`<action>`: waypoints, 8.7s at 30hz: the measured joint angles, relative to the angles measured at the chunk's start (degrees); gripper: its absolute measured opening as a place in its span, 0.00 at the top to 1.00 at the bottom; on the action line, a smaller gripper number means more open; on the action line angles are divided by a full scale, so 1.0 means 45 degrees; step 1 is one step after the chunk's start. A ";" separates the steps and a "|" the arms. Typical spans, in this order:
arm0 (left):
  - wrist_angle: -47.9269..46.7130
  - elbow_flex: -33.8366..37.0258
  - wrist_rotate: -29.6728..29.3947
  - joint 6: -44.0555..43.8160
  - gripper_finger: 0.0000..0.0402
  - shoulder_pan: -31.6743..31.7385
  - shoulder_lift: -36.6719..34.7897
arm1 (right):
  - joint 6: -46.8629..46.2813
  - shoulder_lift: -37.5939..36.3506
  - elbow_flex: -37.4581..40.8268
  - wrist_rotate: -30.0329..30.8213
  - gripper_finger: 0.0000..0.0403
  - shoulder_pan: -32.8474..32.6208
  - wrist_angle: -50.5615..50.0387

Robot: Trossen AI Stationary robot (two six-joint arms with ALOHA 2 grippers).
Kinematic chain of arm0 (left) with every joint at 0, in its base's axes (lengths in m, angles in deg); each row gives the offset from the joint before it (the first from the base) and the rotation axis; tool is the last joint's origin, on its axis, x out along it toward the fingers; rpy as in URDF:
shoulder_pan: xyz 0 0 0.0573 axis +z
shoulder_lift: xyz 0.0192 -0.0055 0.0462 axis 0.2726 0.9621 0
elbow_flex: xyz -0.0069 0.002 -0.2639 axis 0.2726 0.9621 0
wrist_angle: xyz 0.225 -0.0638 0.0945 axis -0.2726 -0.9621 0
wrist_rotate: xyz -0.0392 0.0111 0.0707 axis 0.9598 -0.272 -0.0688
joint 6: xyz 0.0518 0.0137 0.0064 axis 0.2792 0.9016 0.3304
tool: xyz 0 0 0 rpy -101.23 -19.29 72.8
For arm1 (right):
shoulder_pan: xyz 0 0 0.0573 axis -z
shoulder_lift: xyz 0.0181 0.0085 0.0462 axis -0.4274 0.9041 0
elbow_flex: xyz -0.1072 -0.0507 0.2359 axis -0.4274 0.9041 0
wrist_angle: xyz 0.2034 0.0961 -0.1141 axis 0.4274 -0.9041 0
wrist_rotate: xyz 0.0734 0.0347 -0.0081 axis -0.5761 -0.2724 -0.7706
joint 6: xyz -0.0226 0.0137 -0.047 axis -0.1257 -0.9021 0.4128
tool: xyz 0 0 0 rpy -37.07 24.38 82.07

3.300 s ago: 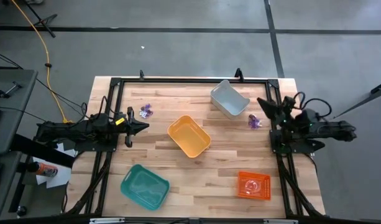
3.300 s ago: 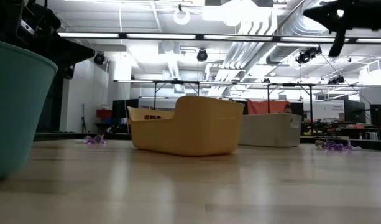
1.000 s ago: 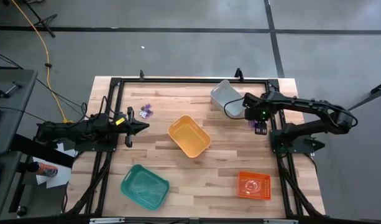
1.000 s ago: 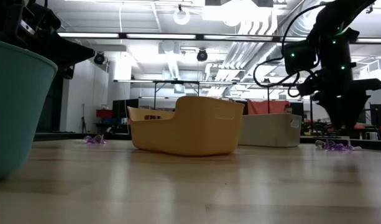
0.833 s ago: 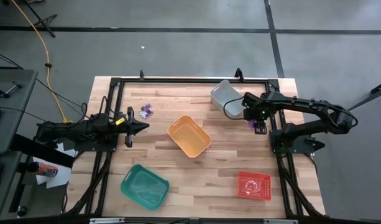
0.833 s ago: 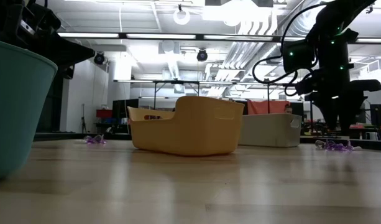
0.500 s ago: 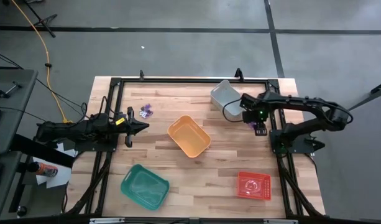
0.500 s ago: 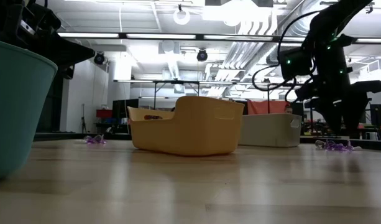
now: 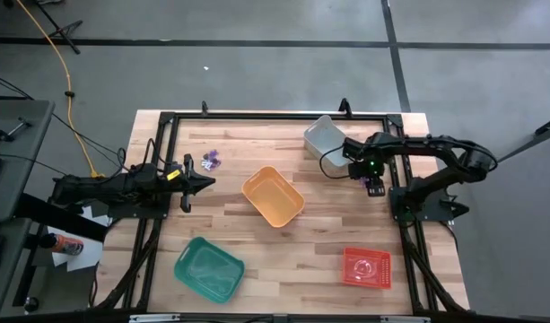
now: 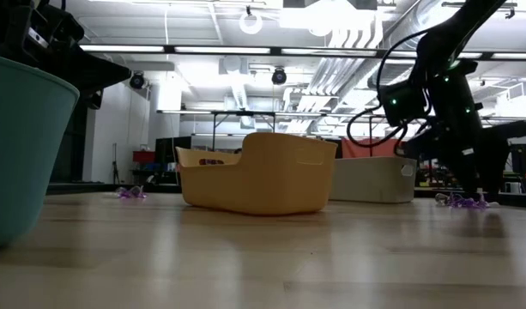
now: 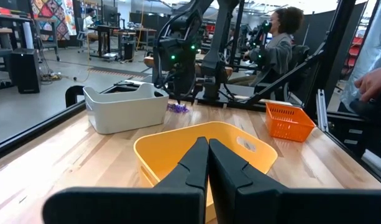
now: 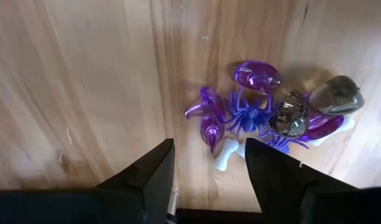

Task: Sort Halloween decoration
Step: Put the purple witch hat toy into the white bin

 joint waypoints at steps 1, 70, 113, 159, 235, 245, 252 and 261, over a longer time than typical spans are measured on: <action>0.0000 0.0003 -0.0001 0.0000 1.00 0.0003 0.0000 | 0.0000 0.0080 0.0000 0.0000 0.56 -0.0002 0.0006; 0.0000 -0.0001 0.0001 0.0000 1.00 0.0003 0.0000 | -0.0933 -0.1880 -0.5043 -0.2930 1.00 -0.0009 -0.4079; 0.4930 -0.6534 -0.2672 -0.0330 1.00 0.0700 0.8686 | -1.0527 -0.3363 -0.1928 -0.5450 1.00 -0.2467 1.7741; 0.1310 -1.0464 -0.2143 -0.0366 1.00 0.0781 1.1895 | -1.5742 0.1965 -0.5984 -0.0106 0.96 0.2041 0.2426; 0.1512 -1.0464 0.0332 -0.0650 1.00 0.2254 1.1983 | -0.4911 -0.3315 -0.5595 -0.3602 0.98 -0.3108 1.1085; 0.1364 -1.0463 0.0820 -0.0256 1.00 0.2636 1.1924 | -0.5436 -0.3320 -0.5595 -0.3978 1.00 -0.3186 1.1905; -0.3495 -1.1859 -0.1534 -0.1525 0.89 0.3683 1.2200 | -0.5586 -0.3315 -0.5595 -0.3762 1.00 -0.3181 1.1832; -1.0800 -1.2916 0.0098 -0.3786 0.65 0.7097 1.4753 | -0.5950 -0.3118 -0.5582 -0.2838 1.00 -0.3177 1.0984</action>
